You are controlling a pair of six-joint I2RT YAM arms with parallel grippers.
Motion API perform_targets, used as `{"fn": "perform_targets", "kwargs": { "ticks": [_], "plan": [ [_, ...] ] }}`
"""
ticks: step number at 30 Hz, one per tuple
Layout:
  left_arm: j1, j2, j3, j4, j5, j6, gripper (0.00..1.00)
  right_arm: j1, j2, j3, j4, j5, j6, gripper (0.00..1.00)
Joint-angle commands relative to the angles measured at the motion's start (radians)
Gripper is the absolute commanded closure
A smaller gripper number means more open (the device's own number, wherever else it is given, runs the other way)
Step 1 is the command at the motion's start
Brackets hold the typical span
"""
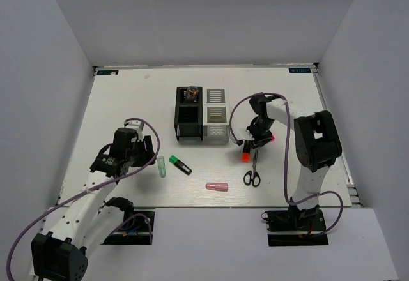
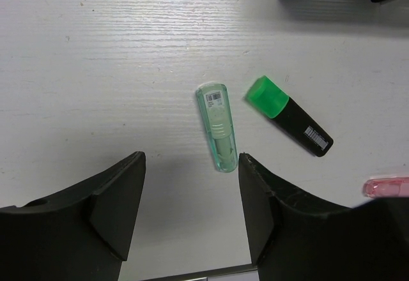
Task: Sort the stationery into containers
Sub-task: Pick up the pen from the center of the board, then place the pen in the storage box.
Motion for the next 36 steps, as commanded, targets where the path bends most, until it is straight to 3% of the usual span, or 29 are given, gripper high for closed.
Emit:
{"fn": "perform_targets", "kwargs": {
  "ticks": [1, 8, 11, 13, 16, 18, 20, 23, 24, 26, 30, 36],
  "plan": [
    [0.004, -0.028, -0.017, 0.009, -0.008, -0.006, 0.29, -0.013, 0.058, -0.055, 0.025, -0.002, 0.151, 1.00],
    [0.004, -0.028, -0.021, 0.027, 0.023, -0.006, 0.29, -0.019, -0.051, 0.318, -0.213, -0.304, 0.672, 1.00],
    [0.006, -0.023, -0.026, 0.037, 0.041, -0.002, 0.29, -0.014, -0.146, 0.357, -0.142, -0.406, 0.789, 1.00],
    [0.004, -0.016, -0.027, 0.040, 0.048, 0.000, 0.29, -0.011, -0.196, 0.384, 0.003, -0.444, 0.969, 1.00],
    [0.004, -0.003, -0.029, 0.046, 0.052, 0.001, 0.29, -0.001, -0.135, 0.573, 0.039, -0.495, 1.133, 1.00],
    [0.006, 0.000, -0.033, 0.045, 0.049, 0.006, 0.29, 0.002, -0.053, 0.747, -0.074, -0.510, 1.152, 1.00],
    [0.006, 0.006, -0.032, 0.048, 0.046, 0.007, 0.29, -0.001, 0.004, 0.850, -0.076, -0.573, 1.164, 1.00],
    [0.010, 0.014, -0.032, 0.058, 0.060, 0.009, 0.29, 0.001, -0.002, 0.745, 0.173, -0.675, 1.251, 1.00],
    [0.018, 0.014, -0.033, 0.058, 0.066, 0.007, 0.29, 0.004, -0.008, 0.654, 0.453, -0.709, 1.338, 1.00],
    [0.021, 0.018, -0.038, 0.058, 0.068, 0.012, 0.29, 0.004, 0.000, 0.550, 0.629, -0.800, 1.397, 1.00],
    [0.018, 0.009, -0.052, 0.069, 0.066, 0.018, 0.29, 0.009, 0.109, 0.570, 0.777, -0.907, 1.385, 1.00],
    [0.019, 0.033, -0.057, 0.083, 0.077, 0.026, 0.29, -0.017, 0.193, 0.559, 1.034, -0.880, 1.530, 1.00]
  ]
}}
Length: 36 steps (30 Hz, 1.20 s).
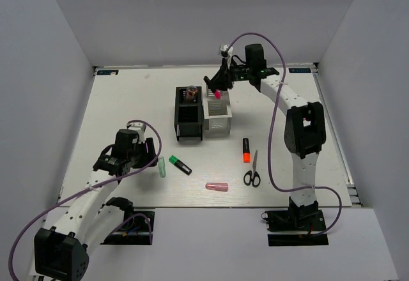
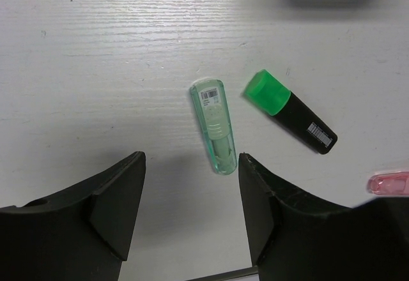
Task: Sort the stationery into containers
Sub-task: Place the pen in the storage box, then pick up the pen from the center of the board.
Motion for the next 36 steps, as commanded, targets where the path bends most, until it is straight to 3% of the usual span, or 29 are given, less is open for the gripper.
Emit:
{"fn": "perform_targets", "kwargs": {
  "ticks": [1, 6, 14, 17, 18, 20, 24, 26, 28, 30, 31, 32, 33, 34, 36],
  "plan": [
    [0.005, 0.018, -0.004, 0.029, 0.022, 0.015, 0.29, -0.014, -0.013, -0.006, 0.325, -0.052, 0.170, 1.00],
    [0.006, 0.030, -0.004, 0.024, 0.021, 0.015, 0.29, -0.027, -0.001, -0.096, 0.522, -0.043, 0.261, 1.00],
    [0.005, 0.031, -0.012, 0.038, 0.031, 0.018, 0.29, -0.039, 0.028, -0.188, 0.557, -0.028, 0.212, 1.00],
    [0.003, 0.024, -0.016, 0.044, 0.031, 0.019, 0.29, -0.042, 0.025, -0.227, 0.588, -0.005, 0.203, 0.83],
    [0.006, 0.024, -0.015, 0.038, 0.030, 0.019, 0.29, -0.044, 0.025, -0.230, 0.599, -0.005, 0.204, 0.66],
    [0.006, 0.022, -0.016, 0.039, 0.028, 0.021, 0.29, -0.044, 0.021, -0.239, 0.597, -0.003, 0.201, 0.54],
    [0.006, 0.019, -0.015, 0.038, 0.027, 0.019, 0.29, -0.048, 0.002, -0.259, 0.590, 0.006, 0.210, 0.45],
    [0.006, 0.018, -0.018, 0.039, 0.028, 0.018, 0.29, -0.053, -0.025, -0.288, 0.596, 0.015, 0.214, 0.33],
    [0.006, 0.013, -0.018, 0.044, 0.030, 0.013, 0.29, -0.056, -0.074, -0.323, 0.594, 0.023, 0.220, 0.32],
    [0.006, 0.015, -0.020, 0.058, 0.028, 0.007, 0.44, -0.060, -0.151, -0.328, 0.535, 0.066, 0.231, 0.42],
    [0.006, 0.021, -0.020, 0.050, 0.025, -0.017, 0.52, -0.067, -0.173, -0.316, 0.454, 0.083, 0.226, 0.72],
    [0.006, 0.025, -0.018, 0.050, 0.031, -0.025, 0.67, -0.064, -0.189, -0.308, 0.339, 0.097, 0.217, 1.00],
    [0.006, 0.048, -0.017, 0.052, 0.033, -0.031, 0.70, -0.065, -0.250, -0.287, 0.280, 0.205, 0.218, 1.00],
    [0.005, 0.063, -0.009, 0.047, 0.030, -0.047, 0.70, -0.065, -0.268, -0.278, 0.087, 0.254, 0.267, 1.00],
    [0.003, 0.123, 0.025, 0.015, 0.013, -0.089, 0.64, -0.079, -0.320, -0.236, -0.030, 0.371, 0.306, 1.00]
  ]
}}
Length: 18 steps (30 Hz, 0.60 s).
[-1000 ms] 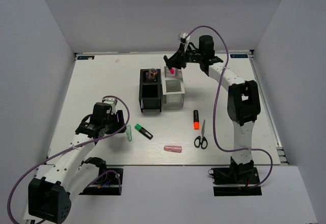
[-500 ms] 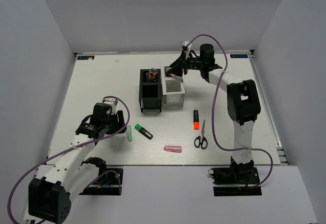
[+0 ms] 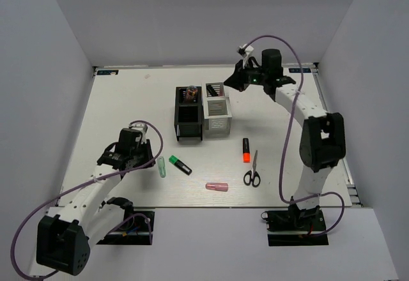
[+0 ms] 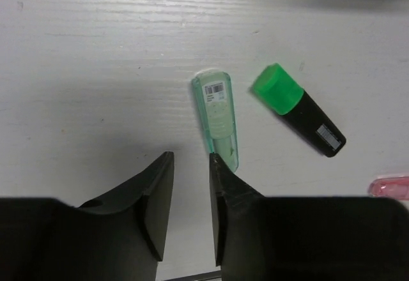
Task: Sort the stationery into containers
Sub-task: Pick up the pen from the center of the board.
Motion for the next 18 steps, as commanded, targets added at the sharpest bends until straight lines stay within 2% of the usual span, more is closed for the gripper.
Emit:
{"fn": "perform_targets", "kwargs": {
  "ticks": [1, 2, 3, 5, 6, 7, 8, 9, 10, 11, 12, 14, 15, 16, 17, 18],
  "plan": [
    [0.001, 0.073, 0.047, -0.042, -0.028, -0.069, 0.59, -0.023, -0.127, 0.092, -0.355, 0.167, 0.043, 1.00],
    [-0.003, 0.090, 0.067, -0.064, -0.028, -0.085, 0.56, -0.026, -0.133, 0.119, -0.456, 0.135, 0.017, 0.84],
    [-0.002, 0.115, 0.079, -0.070, -0.028, -0.087, 0.47, -0.041, -0.139, 0.135, -0.497, 0.121, -0.010, 0.64],
    [-0.017, 0.118, 0.079, -0.050, -0.022, -0.102, 0.38, -0.060, -0.148, 0.148, -0.688, 0.048, -0.088, 0.24],
    [-0.026, 0.110, 0.085, -0.049, -0.016, -0.105, 0.34, -0.069, -0.153, 0.132, -0.766, 0.041, -0.146, 0.18],
    [-0.032, 0.112, 0.096, -0.055, -0.019, -0.109, 0.33, -0.073, -0.182, 0.119, -0.805, 0.101, -0.178, 0.16],
    [-0.047, 0.109, 0.102, -0.062, -0.018, -0.124, 0.31, -0.072, -0.195, 0.101, -0.851, 0.142, -0.257, 0.17],
    [-0.060, 0.095, 0.108, -0.068, -0.028, -0.138, 0.31, -0.072, -0.212, 0.071, -0.838, 0.185, -0.264, 0.25],
    [-0.069, 0.094, 0.127, -0.081, -0.034, -0.171, 0.31, -0.079, -0.266, -0.059, -0.813, 0.290, -0.264, 0.41],
    [-0.106, 0.087, 0.134, -0.085, -0.042, -0.217, 0.33, -0.078, -0.286, -0.100, -0.757, 0.332, -0.252, 0.79],
    [-0.123, 0.087, 0.139, -0.082, -0.069, -0.242, 0.34, -0.078, -0.312, -0.168, -0.744, 0.395, -0.251, 0.87],
    [-0.179, 0.112, 0.171, -0.101, -0.135, -0.328, 0.38, -0.078, -0.352, -0.268, -0.723, 0.437, -0.237, 0.97],
    [-0.222, 0.141, 0.197, -0.130, -0.166, -0.437, 0.41, -0.078, -0.360, -0.290, -0.711, 0.440, -0.225, 0.97],
    [-0.242, 0.162, 0.231, -0.141, -0.191, -0.476, 0.45, -0.080, -0.366, -0.324, -0.701, 0.439, -0.212, 0.97],
    [-0.289, 0.204, 0.269, -0.207, -0.262, -0.516, 0.45, -0.080, -0.386, -0.354, -0.692, 0.436, -0.208, 0.95],
    [-0.329, 0.248, 0.288, -0.232, -0.330, -0.644, 0.45, -0.080, -0.390, -0.365, -0.680, 0.431, -0.183, 0.95]
  ]
}}
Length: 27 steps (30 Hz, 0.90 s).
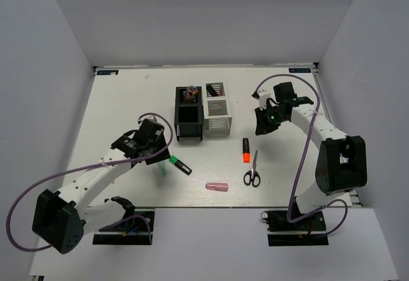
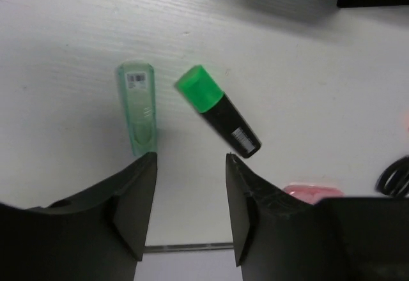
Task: Sort the stationery into containers
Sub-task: Pick up the pen from the center of the board.
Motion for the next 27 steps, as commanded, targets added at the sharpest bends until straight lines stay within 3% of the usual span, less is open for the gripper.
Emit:
{"fn": "perform_targets", "kwargs": {
  "ticks": [1, 8, 13, 27],
  "plan": [
    [-0.115, 0.097, 0.109, -0.113, -0.236, -0.310, 0.42, -0.001, -0.065, -0.041, 0.032, 0.053, 0.026, 0.95],
    [-0.222, 0.275, 0.166, -0.080, -0.380, -0.575, 0.33, -0.016, -0.118, -0.103, 0.061, 0.028, 0.069, 0.90],
    [-0.231, 0.387, 0.196, -0.035, -0.402, -0.624, 0.33, -0.039, -0.157, -0.146, 0.102, -0.002, 0.093, 0.89],
    [-0.253, 0.513, 0.139, 0.035, -0.423, -0.703, 0.37, -0.109, -0.174, -0.157, 0.108, -0.096, 0.112, 0.89]
  ]
}}
